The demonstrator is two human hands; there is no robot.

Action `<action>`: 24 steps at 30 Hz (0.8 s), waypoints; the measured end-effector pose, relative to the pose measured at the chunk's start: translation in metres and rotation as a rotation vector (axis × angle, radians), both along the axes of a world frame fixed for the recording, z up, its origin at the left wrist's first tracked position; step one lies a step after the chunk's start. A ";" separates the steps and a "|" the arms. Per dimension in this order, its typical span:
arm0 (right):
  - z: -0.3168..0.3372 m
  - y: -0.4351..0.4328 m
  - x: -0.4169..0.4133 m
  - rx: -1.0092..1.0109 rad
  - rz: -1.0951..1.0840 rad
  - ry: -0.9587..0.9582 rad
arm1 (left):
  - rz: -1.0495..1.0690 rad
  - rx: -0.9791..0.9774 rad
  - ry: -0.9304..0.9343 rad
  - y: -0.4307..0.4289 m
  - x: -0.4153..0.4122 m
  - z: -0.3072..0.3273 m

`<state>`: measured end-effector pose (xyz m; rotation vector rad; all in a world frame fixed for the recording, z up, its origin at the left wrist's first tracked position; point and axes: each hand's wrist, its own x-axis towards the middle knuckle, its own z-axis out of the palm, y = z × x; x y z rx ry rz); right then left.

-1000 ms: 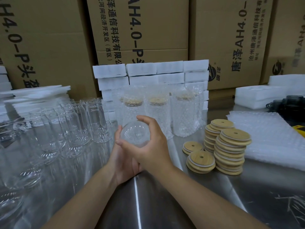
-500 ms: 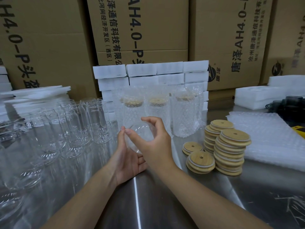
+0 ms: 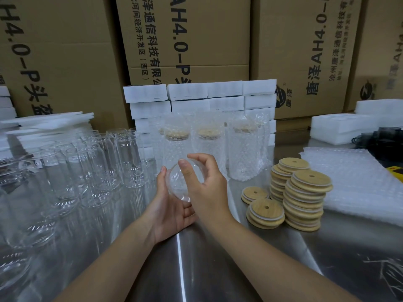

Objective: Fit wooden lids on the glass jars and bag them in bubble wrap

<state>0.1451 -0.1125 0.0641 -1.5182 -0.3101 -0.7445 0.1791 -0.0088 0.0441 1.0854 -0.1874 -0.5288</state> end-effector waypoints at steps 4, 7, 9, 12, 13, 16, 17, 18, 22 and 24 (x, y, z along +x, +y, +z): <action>-0.001 0.000 0.001 0.001 0.000 -0.018 | 0.004 -0.004 0.003 -0.001 0.000 0.000; 0.000 0.001 0.001 0.006 -0.013 -0.039 | 0.004 -0.007 0.008 -0.001 0.000 0.001; 0.000 0.002 0.001 0.004 -0.025 -0.053 | 0.004 -0.012 0.011 -0.002 0.000 0.001; -0.001 0.002 0.003 0.005 -0.025 -0.070 | 0.006 -0.017 0.010 -0.002 0.001 0.001; -0.002 0.003 0.004 0.005 -0.024 -0.074 | 0.009 -0.018 0.009 -0.002 0.001 0.001; -0.003 0.003 0.006 -0.002 -0.032 -0.093 | 0.019 -0.022 0.010 -0.002 0.002 0.001; -0.003 0.003 0.006 -0.008 -0.038 -0.104 | 0.021 -0.021 0.009 -0.002 0.002 0.001; -0.003 0.003 0.006 -0.015 -0.046 -0.115 | 0.023 -0.017 0.010 -0.002 0.002 0.001; -0.003 0.003 0.005 -0.048 -0.074 -0.144 | 0.045 0.000 0.011 -0.002 0.001 0.000; -0.003 0.003 0.005 -0.063 -0.080 -0.147 | 0.057 0.006 0.000 -0.002 0.001 0.000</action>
